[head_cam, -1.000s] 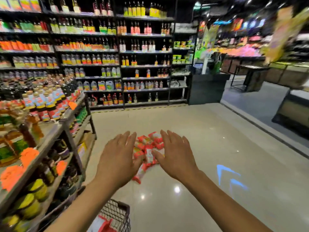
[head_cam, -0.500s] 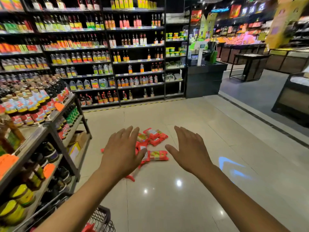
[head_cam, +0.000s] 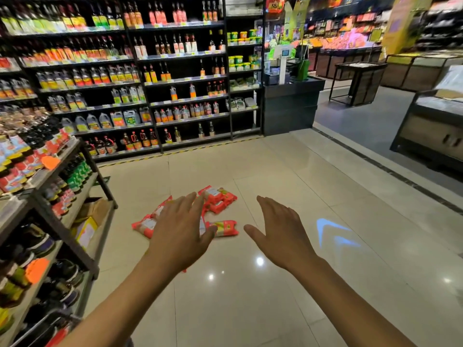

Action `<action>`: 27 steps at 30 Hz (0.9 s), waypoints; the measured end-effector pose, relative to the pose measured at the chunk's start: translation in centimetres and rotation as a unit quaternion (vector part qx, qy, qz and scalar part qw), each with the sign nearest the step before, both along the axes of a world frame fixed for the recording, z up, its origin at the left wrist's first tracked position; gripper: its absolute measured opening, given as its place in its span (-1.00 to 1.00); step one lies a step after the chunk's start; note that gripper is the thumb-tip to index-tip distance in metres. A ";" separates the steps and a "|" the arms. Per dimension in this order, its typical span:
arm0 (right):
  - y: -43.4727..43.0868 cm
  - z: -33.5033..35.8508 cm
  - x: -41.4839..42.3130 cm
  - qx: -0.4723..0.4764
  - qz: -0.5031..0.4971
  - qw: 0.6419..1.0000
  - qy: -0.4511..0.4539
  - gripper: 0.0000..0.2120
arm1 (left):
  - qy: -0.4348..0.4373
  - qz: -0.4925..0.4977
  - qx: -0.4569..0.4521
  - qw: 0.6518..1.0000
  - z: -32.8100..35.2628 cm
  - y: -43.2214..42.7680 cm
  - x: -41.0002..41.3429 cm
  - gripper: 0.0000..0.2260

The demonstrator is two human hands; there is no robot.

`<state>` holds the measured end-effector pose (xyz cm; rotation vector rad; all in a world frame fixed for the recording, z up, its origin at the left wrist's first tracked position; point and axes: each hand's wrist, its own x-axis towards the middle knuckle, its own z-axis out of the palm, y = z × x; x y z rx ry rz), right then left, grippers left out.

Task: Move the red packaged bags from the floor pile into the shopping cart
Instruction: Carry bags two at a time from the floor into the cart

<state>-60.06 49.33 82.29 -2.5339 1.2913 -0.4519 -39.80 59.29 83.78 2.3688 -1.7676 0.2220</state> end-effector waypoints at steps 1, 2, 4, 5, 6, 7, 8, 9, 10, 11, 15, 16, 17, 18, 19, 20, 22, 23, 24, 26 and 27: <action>-0.8 -0.2 0.2 0.002 -0.002 1.000 0.001 -0.32 | 0.000 -0.002 -0.001 1.000 -0.3 -0.9 0.3 -0.29; -1.6 -0.4 0.5 0.006 -0.005 1.000 0.002 -0.33 | 0.000 -0.007 -0.004 1.000 -0.5 -1.9 0.6 -0.29; -3.3 -0.8 1.2 0.007 -0.010 1.000 0.009 -0.33 | 0.008 -0.013 -0.004 1.000 -0.9 -3.9 1.3 -0.29; -4.4 -0.9 1.6 0.003 -0.011 1.000 0.015 -0.32 | 0.010 -0.014 -0.002 1.000 -1.2 -5.2 1.8 -0.29; -5.2 -0.9 1.9 0.002 -0.010 1.000 0.021 -0.32 | 0.010 -0.015 0.001 1.000 -1.3 -6.2 2.2 -0.27; -6.0 -0.9 2.2 0.002 -0.009 1.000 0.029 -0.31 | 0.010 -0.017 0.001 1.000 -1.3 -7.3 2.6 -0.26; -7.2 -0.8 2.7 0.002 -0.011 0.999 0.038 -0.29 | 0.013 -0.021 -0.007 1.000 -1.4 -8.8 3.2 -0.24; -8.5 -0.8 3.1 0.001 -0.016 0.999 0.046 -0.26 | 0.014 -0.024 -0.013 1.000 -1.5 -10.3 3.8 -0.23; -9.9 -0.7 3.6 -0.001 -0.021 0.998 0.053 -0.24 | 0.015 -0.031 -0.015 0.999 -1.6 -12.0 4.4 -0.22; -11.4 -0.7 4.0 -0.004 -0.027 0.998 0.062 -0.24 | 0.019 -0.041 -0.012 0.999 -1.7 -13.7 4.9 -0.23; -16.2 -0.7 5.7 0.005 -0.056 0.995 0.078 -0.29 | 0.031 -0.072 -0.009 0.997 -2.5 -19.7 6.8 -0.26; -17.2 -0.7 6.1 0.010 -0.061 0.995 0.077 -0.30 | 0.027 -0.073 -0.009 0.997 -2.6 -21.0 7.2 -0.26; -18.3 -0.8 6.3 0.012 -0.064 0.995 0.079 -0.30 | 0.025 -0.075 -0.007 0.997 -2.7 -22.3 7.5 -0.26; -19.3 -0.9 6.4 0.013 -0.066 0.994 0.081 -0.31 | 0.027 -0.077 0.000 0.997 -2.7 -23.5 7.7 -0.26; -20.3 -1.1 6.5 0.016 -0.069 0.994 0.083 -0.31 | 0.029 -0.080 0.007 0.996 -2.9 -24.6 7.8 -0.27; -21.3 -1.4 6.5 0.020 -0.072 0.994 0.083 -0.31 | 0.032 -0.081 0.013 0.996 -3.0 -25.7 7.9 -0.28; -23.4 -1.8 6.6 0.025 -0.075 0.993 0.083 -0.31 | 0.029 -0.086 0.013 0.996 -3.2 -28.0 7.9 -0.28; -24.6 -2.0 6.7 0.024 -0.075 0.993 0.085 -0.30 | 0.027 -0.088 0.013 0.996 -3.2 -29.2 7.8 -0.28; -25.9 -2.1 6.8 0.023 -0.074 0.993 0.084 -0.30 | 0.025 -0.090 0.015 0.995 -3.2 -30.6 7.7 -0.28; -28.7 -2.5 6.6 0.023 -0.071 0.994 0.074 -0.30 | 0.020 -0.095 0.020 0.995 -3.2 -33.6 7.4 -0.29; -30.3 -2.7 6.4 0.026 -0.071 0.995 0.070 -0.30 | 0.020 -0.096 0.018 0.995 -3.3 -35.1 7.2 -0.30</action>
